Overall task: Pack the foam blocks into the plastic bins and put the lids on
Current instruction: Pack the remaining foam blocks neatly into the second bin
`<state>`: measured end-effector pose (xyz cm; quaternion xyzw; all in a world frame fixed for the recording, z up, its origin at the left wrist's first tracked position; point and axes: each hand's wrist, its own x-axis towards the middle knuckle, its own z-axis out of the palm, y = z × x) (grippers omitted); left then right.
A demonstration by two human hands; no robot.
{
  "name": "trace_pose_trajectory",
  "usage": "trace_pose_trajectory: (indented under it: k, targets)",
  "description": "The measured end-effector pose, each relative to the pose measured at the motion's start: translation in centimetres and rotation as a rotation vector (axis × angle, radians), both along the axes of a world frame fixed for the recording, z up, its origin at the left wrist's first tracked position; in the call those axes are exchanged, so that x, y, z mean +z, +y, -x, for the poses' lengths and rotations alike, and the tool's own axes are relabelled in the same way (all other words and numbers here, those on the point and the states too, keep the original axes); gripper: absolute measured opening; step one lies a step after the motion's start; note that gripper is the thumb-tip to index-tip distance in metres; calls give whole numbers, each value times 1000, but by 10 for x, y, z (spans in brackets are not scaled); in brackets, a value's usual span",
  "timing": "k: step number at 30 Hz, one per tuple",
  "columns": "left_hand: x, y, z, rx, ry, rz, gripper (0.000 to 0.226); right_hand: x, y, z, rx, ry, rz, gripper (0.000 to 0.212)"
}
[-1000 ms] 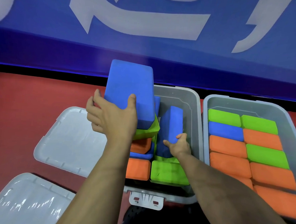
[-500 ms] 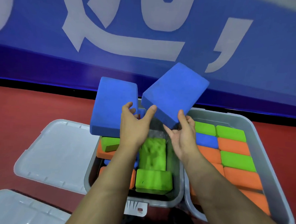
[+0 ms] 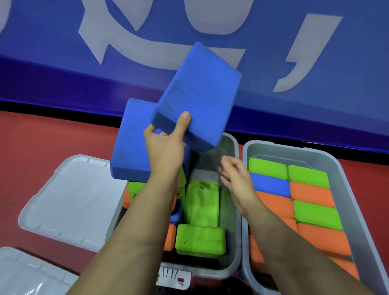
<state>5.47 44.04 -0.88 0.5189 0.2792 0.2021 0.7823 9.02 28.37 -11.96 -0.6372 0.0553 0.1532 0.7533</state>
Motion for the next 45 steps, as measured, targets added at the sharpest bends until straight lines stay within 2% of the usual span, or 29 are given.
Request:
trace_pose_trajectory:
  k: [1, 3, 5, 9, 11, 17, 22, 25, 28, 30, 33, 36, 39, 41, 45]
  targets:
    - [2, 4, -8, 17, -16, 19, 76, -16, -2, -7, 53, -48, 224, 32]
    - [8, 12, -28, 28, -19, 17, 86, -48, -1, -23, 250, -113, 575, 47]
    - [10, 17, -48, 10, -2, -35, 93, -74, 7, -42, 430, -124, 776, 63]
    - [-5, 18, -78, -47, 1, -43, 102, -123, 28, -84, 652, -110, 1048, 82]
    - [-19, 23, -87, -61, -32, -32, 97, -145, 37, -103, 722, -132, 1158, 87]
    - [-41, 38, -96, -88, -133, -64, 83, -200, 50, -132, 829, -78, 1283, 112]
    - [-42, 37, -90, -74, -161, -78, 74, -220, 49, -122, 974, -45, 1506, 103]
    - [-41, 35, -85, -84, -161, -77, 71, -229, 47, -120, 890, -67, 1499, 117]
    - [-42, 37, -84, -100, -167, -91, 71, -236, 50, -126, 871, -57, 1439, 120]
    - [-43, 37, -85, -100, -171, -81, 71, -242, 51, -125, 857, -106, 1477, 118]
    - [-47, 35, -86, -98, -182, -68, 72, -244, 52, -126, 818, -259, 1590, 104]
    - [-47, 32, -87, -109, -191, -59, 74, -233, 54, -135, 782, -303, 1574, 102]
    - [-47, 33, -86, -104, -195, -63, 72, -212, 55, -147, 851, -195, 1462, 126]
    - [-46, 35, -85, -97, -199, -55, 69, -194, 56, -152, 887, -80, 1368, 133]
    - [-45, 37, -84, -105, -197, -42, 68, -163, 51, -146, 940, -203, 1346, 110]
